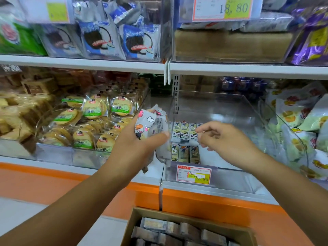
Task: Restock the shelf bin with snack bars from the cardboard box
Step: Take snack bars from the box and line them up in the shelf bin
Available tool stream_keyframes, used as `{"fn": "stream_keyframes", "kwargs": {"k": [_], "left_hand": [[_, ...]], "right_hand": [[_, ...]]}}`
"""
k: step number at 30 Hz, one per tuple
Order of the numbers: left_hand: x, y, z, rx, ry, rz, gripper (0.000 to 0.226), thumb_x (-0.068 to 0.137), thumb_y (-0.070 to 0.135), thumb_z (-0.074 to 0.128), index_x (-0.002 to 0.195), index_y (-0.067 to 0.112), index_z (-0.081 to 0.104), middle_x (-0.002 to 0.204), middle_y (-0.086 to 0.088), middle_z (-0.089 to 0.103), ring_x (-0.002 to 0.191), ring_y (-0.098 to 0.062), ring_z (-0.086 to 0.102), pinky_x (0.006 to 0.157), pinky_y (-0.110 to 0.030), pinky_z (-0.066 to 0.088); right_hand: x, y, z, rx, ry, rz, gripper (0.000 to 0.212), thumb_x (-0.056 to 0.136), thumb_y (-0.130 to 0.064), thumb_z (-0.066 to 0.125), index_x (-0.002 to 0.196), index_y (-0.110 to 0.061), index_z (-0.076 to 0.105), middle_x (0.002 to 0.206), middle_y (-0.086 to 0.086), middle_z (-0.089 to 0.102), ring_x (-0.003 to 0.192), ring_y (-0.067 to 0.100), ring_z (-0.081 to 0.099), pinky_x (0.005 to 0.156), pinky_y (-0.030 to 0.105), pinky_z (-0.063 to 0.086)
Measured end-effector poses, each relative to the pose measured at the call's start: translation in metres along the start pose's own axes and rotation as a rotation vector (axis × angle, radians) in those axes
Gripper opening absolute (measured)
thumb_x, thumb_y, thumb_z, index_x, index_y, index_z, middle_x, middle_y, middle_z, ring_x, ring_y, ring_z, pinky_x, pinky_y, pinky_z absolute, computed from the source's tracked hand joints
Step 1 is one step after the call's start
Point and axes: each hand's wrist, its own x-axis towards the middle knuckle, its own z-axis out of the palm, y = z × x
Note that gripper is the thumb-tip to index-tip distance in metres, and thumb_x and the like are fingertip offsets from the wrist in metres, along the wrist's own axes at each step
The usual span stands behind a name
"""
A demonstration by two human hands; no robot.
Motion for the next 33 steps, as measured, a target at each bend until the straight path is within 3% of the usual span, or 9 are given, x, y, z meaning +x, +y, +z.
{"fn": "stream_keyframes", "kwargs": {"k": [1, 4, 6, 11, 20, 22, 25, 30, 33], "left_hand": [[-0.001, 0.003, 0.001, -0.018, -0.028, -0.004, 0.030, 0.081, 0.025, 0.079, 0.108, 0.027, 0.066, 0.096, -0.018, 0.072, 0.086, -0.050, 0.066, 0.077, -0.068, 0.053], [-0.006, 0.006, 0.009, -0.120, -0.116, -0.061, 0.021, 0.082, 0.019, 0.075, 0.101, 0.018, 0.067, 0.078, 0.001, 0.075, 0.066, -0.017, 0.071, 0.056, -0.029, 0.055], [-0.010, 0.006, 0.017, -0.207, -0.147, -0.102, 0.014, 0.082, 0.013, 0.073, 0.091, 0.023, 0.072, 0.077, 0.003, 0.075, 0.065, -0.012, 0.071, 0.051, -0.019, 0.051], [-0.015, 0.004, 0.022, -0.225, -0.185, -0.145, 0.040, 0.070, 0.023, 0.076, 0.109, 0.018, 0.067, 0.099, -0.002, 0.077, 0.094, -0.020, 0.074, 0.081, -0.041, 0.060], [-0.016, 0.002, 0.019, -0.065, -0.086, -0.105, 0.018, 0.086, 0.022, 0.071, 0.102, 0.026, 0.066, 0.090, 0.001, 0.078, 0.081, -0.015, 0.075, 0.069, -0.032, 0.062], [-0.013, 0.001, 0.016, 0.057, -0.005, -0.059, 0.018, 0.084, 0.028, 0.074, 0.098, 0.030, 0.064, 0.074, -0.003, 0.075, 0.062, -0.016, 0.070, 0.061, -0.033, 0.060], [-0.007, -0.003, 0.011, 0.150, 0.082, -0.059, 0.026, 0.083, 0.038, 0.073, 0.099, 0.022, 0.062, 0.058, -0.014, 0.061, 0.045, -0.020, 0.050, 0.041, -0.030, 0.043], [-0.003, -0.007, 0.003, 0.113, 0.046, -0.151, 0.027, 0.088, 0.037, 0.064, 0.096, 0.012, 0.057, 0.063, -0.007, 0.058, 0.058, -0.020, 0.050, 0.049, -0.032, 0.042], [0.006, -0.015, 0.003, 0.094, 0.033, -0.229, 0.014, 0.080, 0.032, 0.060, 0.093, 0.028, 0.057, 0.072, -0.005, 0.063, 0.065, -0.020, 0.059, 0.058, -0.043, 0.050]], "right_hand": [[-0.011, -0.010, 0.000, 0.094, -0.041, -0.042, 0.012, 0.085, -0.031, 0.065, 0.096, -0.034, 0.067, 0.088, -0.004, 0.072, 0.087, 0.014, 0.068, 0.087, 0.040, 0.055], [-0.042, -0.030, 0.008, 0.277, -0.227, -0.068, 0.032, 0.078, -0.032, 0.074, 0.108, -0.033, 0.064, 0.093, -0.005, 0.069, 0.088, 0.012, 0.068, 0.085, 0.035, 0.057], [-0.055, -0.030, 0.014, 0.309, -0.219, -0.065, 0.040, 0.075, -0.028, 0.077, 0.111, -0.031, 0.060, 0.091, -0.006, 0.064, 0.085, 0.010, 0.065, 0.081, 0.033, 0.057], [-0.064, -0.018, 0.013, 0.184, -0.015, -0.101, 0.037, 0.075, -0.024, 0.079, 0.101, -0.037, 0.057, 0.089, -0.006, 0.055, 0.082, 0.011, 0.056, 0.077, 0.026, 0.049], [-0.064, -0.020, 0.006, -0.139, 0.074, -0.208, 0.032, 0.079, -0.032, 0.074, 0.097, -0.044, 0.051, 0.099, -0.019, 0.051, 0.091, -0.004, 0.050, 0.073, 0.009, 0.042], [-0.050, -0.013, -0.004, -0.173, 0.125, -0.138, 0.030, 0.080, -0.031, 0.074, 0.100, -0.039, 0.052, 0.098, -0.017, 0.054, 0.082, -0.004, 0.053, 0.067, 0.011, 0.042], [-0.027, 0.013, -0.019, -0.298, 0.086, 0.096, 0.032, 0.082, -0.029, 0.071, 0.109, -0.031, 0.054, 0.094, -0.004, 0.063, 0.077, 0.008, 0.060, 0.070, 0.029, 0.049], [-0.003, 0.045, -0.016, -0.393, -0.085, 0.326, 0.044, 0.080, -0.029, 0.073, 0.121, -0.027, 0.056, 0.104, 0.001, 0.060, 0.064, 0.015, 0.066, 0.049, 0.020, 0.051], [0.007, 0.046, -0.012, -0.294, -0.144, 0.362, 0.034, 0.081, -0.023, 0.075, 0.112, -0.025, 0.060, 0.117, 0.006, 0.058, 0.066, 0.020, 0.069, 0.056, 0.027, 0.059]]}}
